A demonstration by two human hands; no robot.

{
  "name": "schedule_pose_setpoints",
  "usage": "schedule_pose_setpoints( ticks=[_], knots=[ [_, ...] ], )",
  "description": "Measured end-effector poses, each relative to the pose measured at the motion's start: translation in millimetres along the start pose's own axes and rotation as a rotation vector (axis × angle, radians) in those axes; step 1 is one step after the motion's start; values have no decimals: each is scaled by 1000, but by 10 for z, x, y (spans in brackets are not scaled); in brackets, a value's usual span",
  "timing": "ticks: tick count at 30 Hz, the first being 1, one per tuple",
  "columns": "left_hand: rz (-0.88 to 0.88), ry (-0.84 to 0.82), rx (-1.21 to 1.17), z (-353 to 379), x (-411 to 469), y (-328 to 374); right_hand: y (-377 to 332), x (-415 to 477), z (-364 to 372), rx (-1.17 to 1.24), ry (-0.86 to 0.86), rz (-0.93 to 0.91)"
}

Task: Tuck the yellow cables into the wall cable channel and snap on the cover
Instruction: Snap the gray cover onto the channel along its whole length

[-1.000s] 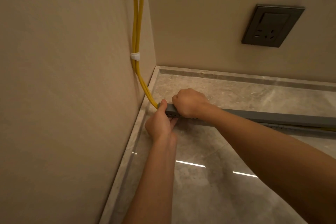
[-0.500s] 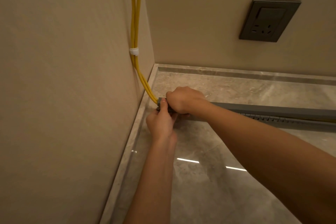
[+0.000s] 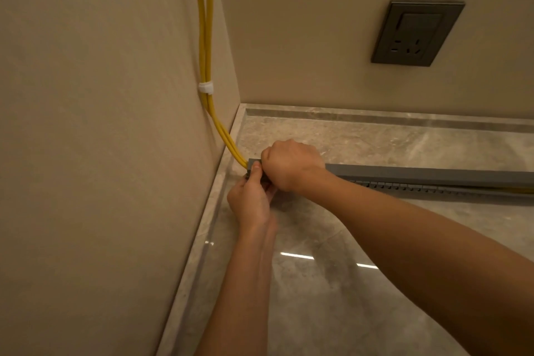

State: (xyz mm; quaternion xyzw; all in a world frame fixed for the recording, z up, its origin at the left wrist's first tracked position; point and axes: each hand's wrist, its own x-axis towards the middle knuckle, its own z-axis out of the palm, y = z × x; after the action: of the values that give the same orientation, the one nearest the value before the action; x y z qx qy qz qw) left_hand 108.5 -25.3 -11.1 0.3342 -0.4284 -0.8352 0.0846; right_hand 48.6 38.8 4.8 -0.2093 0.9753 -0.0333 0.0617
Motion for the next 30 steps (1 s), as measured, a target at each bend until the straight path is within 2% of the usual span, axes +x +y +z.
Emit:
schedule_pose_setpoints(
  ticks=[3,5,9,12,15,19,25,30],
  knots=[
    [-96,-65,0,-11,23,93,-5,-5,-32,54,-32,39],
    [-138,-52,-2,-11,45,152,-4,4,-45,81,-40,69],
    [-146,5,28,10,52,179,131,82,-111,390,-185,241],
    [-114,74,11,14,33,147,195,106,-137,361,-284,187],
    [-83,124,-7,27,21,134,200,84,-91,330,-245,129],
    [-104,107,-5,7,12,148,172,41,-74,206,-254,32],
    [-136,14,-28,-42,28,157,157,15,-18,171,-185,41],
    [-162,-71,-95,-74,11,95,168,-3,34,204,-51,98]
  ],
)
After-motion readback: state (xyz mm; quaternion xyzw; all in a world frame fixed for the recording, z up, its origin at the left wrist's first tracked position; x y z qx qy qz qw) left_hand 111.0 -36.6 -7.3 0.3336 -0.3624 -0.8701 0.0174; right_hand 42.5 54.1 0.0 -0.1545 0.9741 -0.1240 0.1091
